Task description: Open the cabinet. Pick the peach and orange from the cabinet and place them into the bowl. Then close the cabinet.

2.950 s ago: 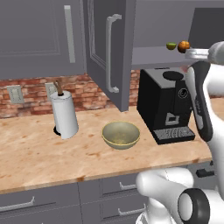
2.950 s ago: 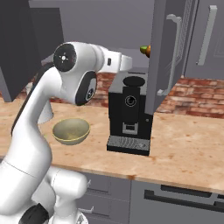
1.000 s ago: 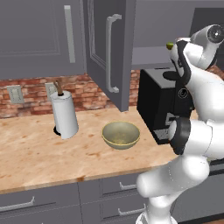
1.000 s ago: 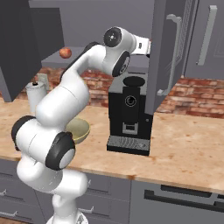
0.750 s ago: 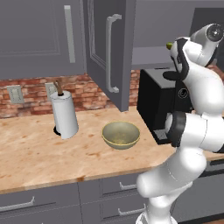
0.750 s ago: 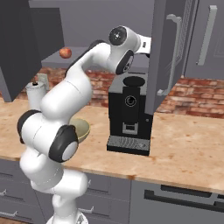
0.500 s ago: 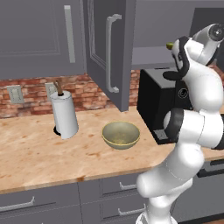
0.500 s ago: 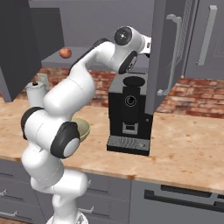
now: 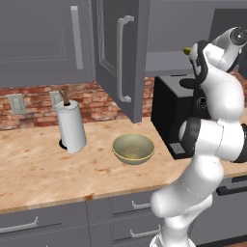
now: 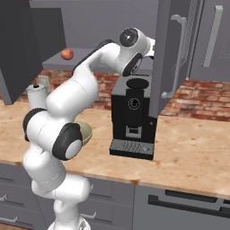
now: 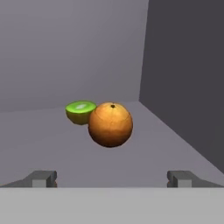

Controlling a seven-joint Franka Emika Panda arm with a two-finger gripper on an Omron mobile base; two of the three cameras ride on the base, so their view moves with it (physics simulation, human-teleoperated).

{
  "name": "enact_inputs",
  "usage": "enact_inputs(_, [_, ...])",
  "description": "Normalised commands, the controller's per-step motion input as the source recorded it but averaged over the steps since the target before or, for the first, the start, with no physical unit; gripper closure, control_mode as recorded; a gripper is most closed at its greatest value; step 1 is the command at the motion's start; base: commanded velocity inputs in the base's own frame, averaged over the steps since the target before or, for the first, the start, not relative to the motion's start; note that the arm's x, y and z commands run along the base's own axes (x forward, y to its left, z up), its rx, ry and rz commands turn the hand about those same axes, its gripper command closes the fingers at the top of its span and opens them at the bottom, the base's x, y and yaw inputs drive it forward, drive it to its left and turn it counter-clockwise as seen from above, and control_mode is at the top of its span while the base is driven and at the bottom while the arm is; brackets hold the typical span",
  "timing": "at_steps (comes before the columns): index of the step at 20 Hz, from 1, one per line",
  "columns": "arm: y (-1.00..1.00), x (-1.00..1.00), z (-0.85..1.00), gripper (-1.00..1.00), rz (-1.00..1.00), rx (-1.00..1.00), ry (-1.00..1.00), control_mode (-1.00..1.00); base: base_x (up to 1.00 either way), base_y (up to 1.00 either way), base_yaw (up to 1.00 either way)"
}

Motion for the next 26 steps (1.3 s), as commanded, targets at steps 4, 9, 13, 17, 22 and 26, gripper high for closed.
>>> enact_inputs(4, [0.0, 0.27, -0.07, -1.0, 0.0, 0.0, 0.01, -1.0, 0.0, 0.0, 0.0])
enact_inputs(9, [0.0, 0.39, 0.0, -1.0, 0.0, 0.0, 0.02, -1.0, 0.0, 0.0, 0.0])
enact_inputs(13, [-0.18, 0.4, 0.0, -1.0, 0.0, 0.01, 0.09, -1.0, 0.0, 0.0, 0.0])
enact_inputs(17, [-0.24, 0.35, 0.0, -1.0, 0.0, 0.01, 0.06, -1.0, 0.0, 0.0, 0.0])
enact_inputs(22, [-0.16, 0.4, -0.01, -1.0, 0.0, 0.0, 0.04, -1.0, 0.0, 0.0, 0.0])
enact_inputs(26, [-0.06, 0.39, -0.16, -1.0, 0.0, 0.0, 0.0, -1.0, 0.0, 0.0, 0.0])
